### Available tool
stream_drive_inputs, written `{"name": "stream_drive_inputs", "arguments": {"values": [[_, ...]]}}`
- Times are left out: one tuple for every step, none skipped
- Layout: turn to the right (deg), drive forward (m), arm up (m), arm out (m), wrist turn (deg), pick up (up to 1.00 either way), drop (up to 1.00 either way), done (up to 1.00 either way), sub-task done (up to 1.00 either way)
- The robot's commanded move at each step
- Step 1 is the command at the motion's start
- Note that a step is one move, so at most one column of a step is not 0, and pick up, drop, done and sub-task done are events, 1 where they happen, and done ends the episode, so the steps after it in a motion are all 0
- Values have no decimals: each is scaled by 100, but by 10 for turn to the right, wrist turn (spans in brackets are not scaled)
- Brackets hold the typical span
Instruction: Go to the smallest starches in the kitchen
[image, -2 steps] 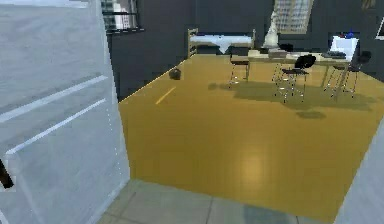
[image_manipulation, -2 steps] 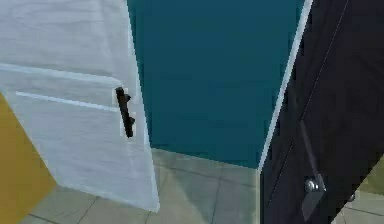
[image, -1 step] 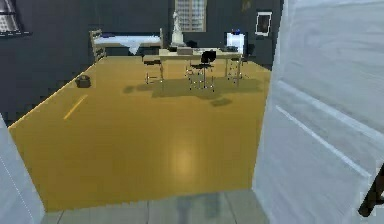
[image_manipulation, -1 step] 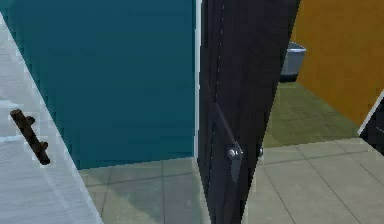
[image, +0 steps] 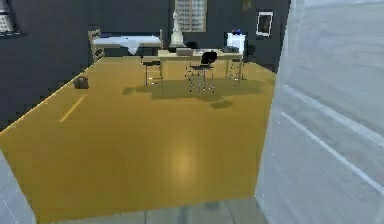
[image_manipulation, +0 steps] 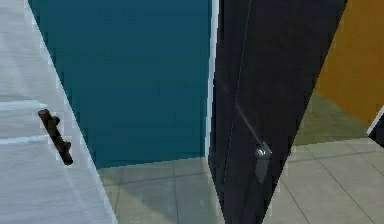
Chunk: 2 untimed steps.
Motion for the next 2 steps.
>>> {"name": "stream_drive_inputs", "arguments": {"values": [[60, 0, 0, 0, 0, 0, 0, 0, 0], [0, 100, 0, 0, 0, 0, 0, 0, 0]]}}
